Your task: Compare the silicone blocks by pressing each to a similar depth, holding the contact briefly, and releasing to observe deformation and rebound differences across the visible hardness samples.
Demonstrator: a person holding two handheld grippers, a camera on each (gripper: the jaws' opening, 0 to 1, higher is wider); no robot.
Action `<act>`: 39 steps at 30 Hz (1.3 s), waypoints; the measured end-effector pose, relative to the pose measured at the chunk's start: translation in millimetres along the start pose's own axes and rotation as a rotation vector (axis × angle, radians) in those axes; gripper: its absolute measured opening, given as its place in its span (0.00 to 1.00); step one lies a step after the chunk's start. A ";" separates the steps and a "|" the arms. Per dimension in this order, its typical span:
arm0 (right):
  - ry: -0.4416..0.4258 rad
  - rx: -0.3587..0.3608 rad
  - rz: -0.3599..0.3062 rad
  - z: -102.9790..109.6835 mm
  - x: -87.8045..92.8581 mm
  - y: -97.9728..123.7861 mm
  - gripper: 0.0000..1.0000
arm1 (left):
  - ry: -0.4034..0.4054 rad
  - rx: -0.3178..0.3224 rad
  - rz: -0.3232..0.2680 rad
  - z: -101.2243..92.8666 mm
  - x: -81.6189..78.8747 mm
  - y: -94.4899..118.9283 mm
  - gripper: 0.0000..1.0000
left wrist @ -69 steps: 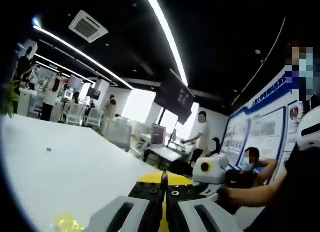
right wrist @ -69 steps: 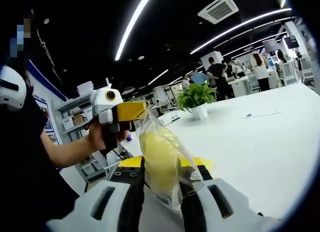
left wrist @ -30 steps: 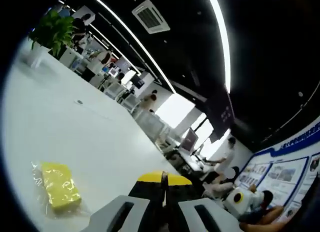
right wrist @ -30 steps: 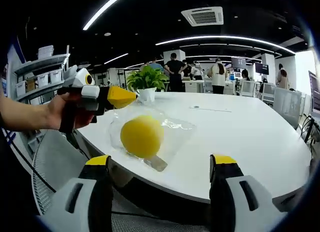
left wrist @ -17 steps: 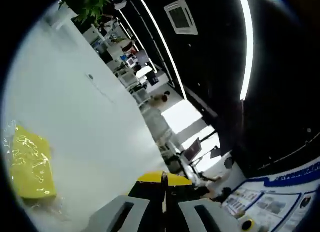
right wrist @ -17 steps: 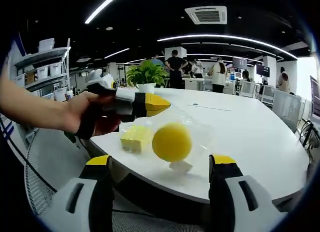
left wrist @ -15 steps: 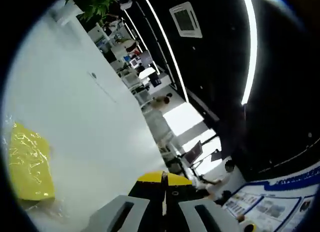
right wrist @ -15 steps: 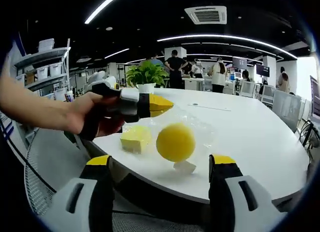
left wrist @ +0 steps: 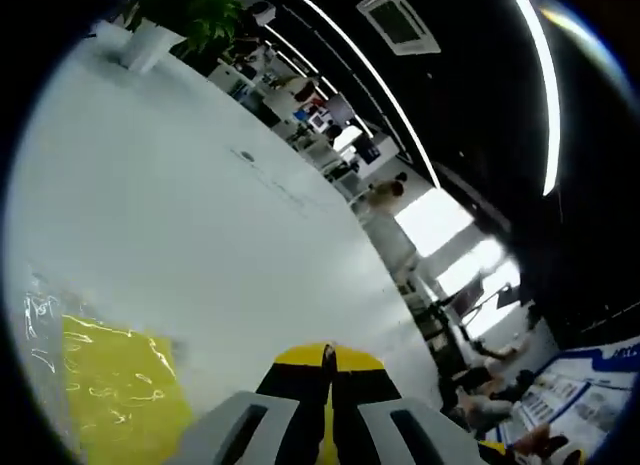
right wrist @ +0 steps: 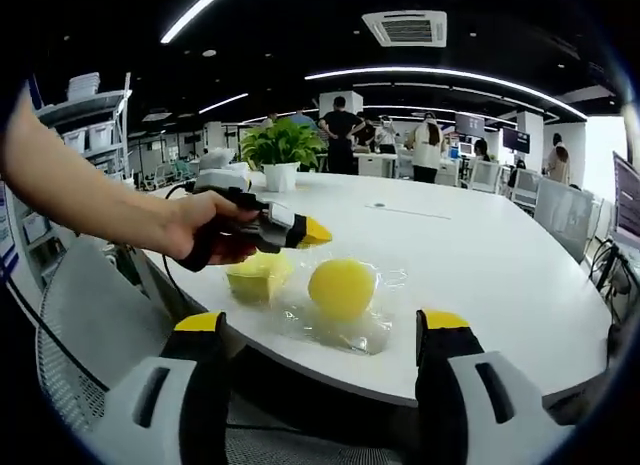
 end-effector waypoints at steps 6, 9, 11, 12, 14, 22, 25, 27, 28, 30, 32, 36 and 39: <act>0.054 0.045 0.064 -1.6 8.6 -4.3 0.75 | -0.044 -0.081 0.038 18.2 3.0 -12.4 0.00; 0.055 0.054 0.069 -3.2 9.2 -4.2 0.76 | -0.059 -0.100 0.049 22.6 3.5 -17.2 0.00; 0.053 0.059 0.076 -4.1 10.2 -3.6 0.76 | -0.091 -0.129 0.057 26.7 5.1 -18.4 0.00; 0.053 0.062 0.078 -4.0 10.6 -3.6 0.77 | -0.101 -0.135 0.067 28.7 6.6 -19.2 0.00; 0.057 0.065 0.088 -4.3 12.4 -4.1 0.78 | -0.096 -0.143 0.072 30.4 6.1 -19.5 0.01; 0.042 0.079 0.110 -8.5 14.9 -5.5 0.93 | -0.226 -0.124 0.074 20.3 -0.5 -13.5 0.28; 0.046 0.087 0.112 -9.4 15.5 -5.6 0.95 | -0.344 -0.102 0.081 14.7 -4.9 -3.1 0.31; 0.043 0.087 0.112 -9.7 15.6 -5.6 0.95 | -0.364 -0.052 0.063 4.1 -10.0 5.2 0.34; 0.038 0.087 0.110 -9.9 15.6 -5.5 0.96 | -0.376 -0.026 0.051 -1.7 -12.4 9.9 0.35; 0.011 0.097 0.104 -12.8 14.9 -4.0 0.96 | -0.391 0.036 0.044 -16.1 -15.5 23.4 0.40; -0.012 0.105 0.101 -16.3 15.3 -4.0 0.96 | -0.460 0.075 0.028 -29.1 -19.7 39.4 0.46; -0.026 0.100 0.096 -16.1 15.8 -2.9 0.96 | -0.514 0.137 -0.019 -51.4 -28.4 84.3 0.64; -0.007 0.100 0.110 -16.3 18.1 -3.4 0.96 | -0.585 0.136 -0.073 -56.6 -38.2 122.3 0.75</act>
Point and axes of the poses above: the point that each gripper's makers call its tool centre point, and the gripper's own axes: y roughly backward along the fingers, z roughly to its left, x roughly out of its underside, the point moved 5 cm from there along y, roughly backward along the fingers, and after that the axes turned 3 degrees about z, right-handed, at the moved point
